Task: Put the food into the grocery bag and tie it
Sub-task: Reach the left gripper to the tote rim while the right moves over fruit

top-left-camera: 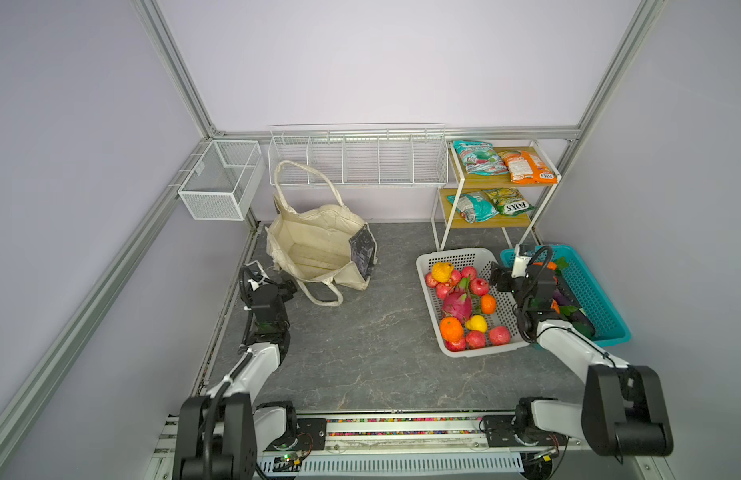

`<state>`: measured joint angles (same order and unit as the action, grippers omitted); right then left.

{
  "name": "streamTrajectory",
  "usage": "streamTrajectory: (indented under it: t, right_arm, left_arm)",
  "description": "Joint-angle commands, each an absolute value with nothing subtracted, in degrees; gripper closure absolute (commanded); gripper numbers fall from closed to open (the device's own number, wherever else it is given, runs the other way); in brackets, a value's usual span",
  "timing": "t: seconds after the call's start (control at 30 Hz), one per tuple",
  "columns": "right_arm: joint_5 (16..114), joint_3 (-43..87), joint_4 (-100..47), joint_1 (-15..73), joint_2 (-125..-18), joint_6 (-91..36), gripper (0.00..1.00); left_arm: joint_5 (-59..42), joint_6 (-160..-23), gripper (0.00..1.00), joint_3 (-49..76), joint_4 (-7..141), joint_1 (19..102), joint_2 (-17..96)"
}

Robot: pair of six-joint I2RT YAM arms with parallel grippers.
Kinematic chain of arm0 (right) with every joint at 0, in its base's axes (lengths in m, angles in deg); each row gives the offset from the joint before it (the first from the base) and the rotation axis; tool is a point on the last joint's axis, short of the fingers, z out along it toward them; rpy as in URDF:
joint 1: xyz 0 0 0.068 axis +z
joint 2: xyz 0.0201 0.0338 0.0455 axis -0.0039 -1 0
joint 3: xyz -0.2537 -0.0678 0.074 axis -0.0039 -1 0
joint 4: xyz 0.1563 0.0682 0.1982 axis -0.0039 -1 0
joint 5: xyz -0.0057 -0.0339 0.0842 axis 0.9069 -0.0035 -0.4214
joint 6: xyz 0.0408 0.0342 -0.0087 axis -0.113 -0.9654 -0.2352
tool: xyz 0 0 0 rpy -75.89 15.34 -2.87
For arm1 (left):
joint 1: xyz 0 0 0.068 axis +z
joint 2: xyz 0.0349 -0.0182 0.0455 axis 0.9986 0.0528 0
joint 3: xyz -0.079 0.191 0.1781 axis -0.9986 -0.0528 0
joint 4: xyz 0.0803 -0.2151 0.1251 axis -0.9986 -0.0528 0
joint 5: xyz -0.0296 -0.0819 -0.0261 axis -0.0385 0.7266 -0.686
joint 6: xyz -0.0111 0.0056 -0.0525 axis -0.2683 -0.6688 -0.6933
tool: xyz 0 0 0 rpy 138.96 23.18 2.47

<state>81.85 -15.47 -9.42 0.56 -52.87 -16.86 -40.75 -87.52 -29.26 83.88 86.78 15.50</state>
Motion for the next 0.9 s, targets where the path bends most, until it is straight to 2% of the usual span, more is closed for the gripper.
streamTrajectory:
  t: [0.0,0.07,0.2,0.3,0.37,0.5,0.63,0.73,0.87]
  right_arm:
    - [86.0,-8.8,-32.9,1.4,-47.6,-29.9,0.05]
    - [84.9,-4.5,-40.6,2.2,-45.9,-33.7,0.03]
    - [81.5,4.2,-52.1,5.8,-45.1,-35.8,0.03]
    - [79.9,9.0,-59.3,9.8,-45.3,-35.9,0.02]
    - [78.5,10.3,-62.0,12.9,-44.5,-36.4,0.02]
    - [78.3,9.7,-64.1,19.7,-42.4,-36.8,0.01]
    - [79.1,8.1,-64.0,26.9,-41.1,-37.4,0.0]
    - [80.8,7.1,-63.5,32.5,-41.3,-38.1,0.01]
    - [84.3,7.4,-63.4,39.5,-43.4,-38.0,0.0]
  left_arm:
    - [-50.9,-99.4,0.08,-22.7,54.5,86.6,4.8]
    - [-52.2,-102.8,0.03,-20.2,46.1,86.6,1.1]
    - [-47.6,-108.7,0.01,-13.2,33.5,86.6,0.4]
    - [-39.9,-113.6,0.02,-7.6,24.3,86.6,4.2]
    - [-34.7,-115.6,0.08,-6.3,21.1,86.6,3.9]
    - [-28.5,-119.6,0.15,-7.8,19.7,86.5,-1.2]
    - [-23.4,-124.4,0.15,-10.1,18.9,86.4,-4.6]
    - [-20.6,-129.1,0.1,-12.7,19.9,86.2,-6.2]
    - [-17.6,-134.6,0.12,-15.1,23.9,85.5,-6.0]
